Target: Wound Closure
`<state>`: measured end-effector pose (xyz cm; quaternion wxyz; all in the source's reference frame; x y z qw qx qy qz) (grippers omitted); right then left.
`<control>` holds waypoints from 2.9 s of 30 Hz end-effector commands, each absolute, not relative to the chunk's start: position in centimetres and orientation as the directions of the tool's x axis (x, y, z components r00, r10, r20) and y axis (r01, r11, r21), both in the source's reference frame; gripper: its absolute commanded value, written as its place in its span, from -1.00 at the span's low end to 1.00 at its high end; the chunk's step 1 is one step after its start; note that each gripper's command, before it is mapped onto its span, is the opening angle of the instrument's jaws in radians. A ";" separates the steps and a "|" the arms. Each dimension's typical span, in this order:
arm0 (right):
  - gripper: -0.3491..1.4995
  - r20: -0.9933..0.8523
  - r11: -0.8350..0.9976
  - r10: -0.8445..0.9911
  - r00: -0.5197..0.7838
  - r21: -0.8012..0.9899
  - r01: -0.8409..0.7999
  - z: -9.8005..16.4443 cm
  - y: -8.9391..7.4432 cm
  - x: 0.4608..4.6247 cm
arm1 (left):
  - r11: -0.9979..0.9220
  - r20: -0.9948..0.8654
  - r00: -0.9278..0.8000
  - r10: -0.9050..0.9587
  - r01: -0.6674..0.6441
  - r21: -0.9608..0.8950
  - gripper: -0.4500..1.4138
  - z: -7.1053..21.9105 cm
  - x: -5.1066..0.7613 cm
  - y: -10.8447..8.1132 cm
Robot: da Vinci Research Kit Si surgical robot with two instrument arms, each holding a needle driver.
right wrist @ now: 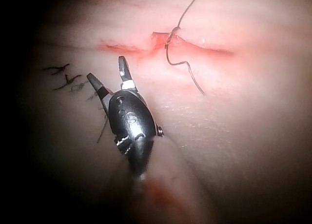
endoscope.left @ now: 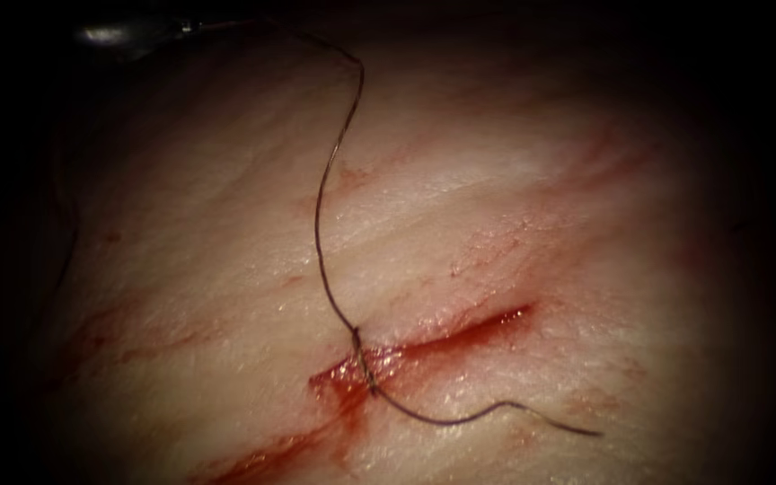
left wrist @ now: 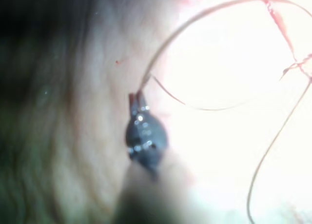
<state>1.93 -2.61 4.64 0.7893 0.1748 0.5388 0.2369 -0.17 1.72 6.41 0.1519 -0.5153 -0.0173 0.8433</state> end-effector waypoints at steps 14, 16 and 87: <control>0.81 -0.758 0.809 0.583 0.294 0.576 -0.118 5.2 -1.2 2.48 | -0.953 -0.882 -0.380 0.280 -0.221 -0.207 -1.00 5.8 -0.13 1.0; 0.79 -0.754 0.810 0.575 0.317 0.578 -0.095 5.5 -1.0 2.58 | -0.953 -0.890 -0.359 0.282 -0.214 -0.215 -1.00 5.6 -0.19 0.9; 0.12 -0.973 0.338 0.184 0.140 0.197 0.920 6.5 -0.6 2.35 | -0.932 -0.892 -0.271 0.362 -0.075 -0.355 -1.00 6.4 -1.45 -0.6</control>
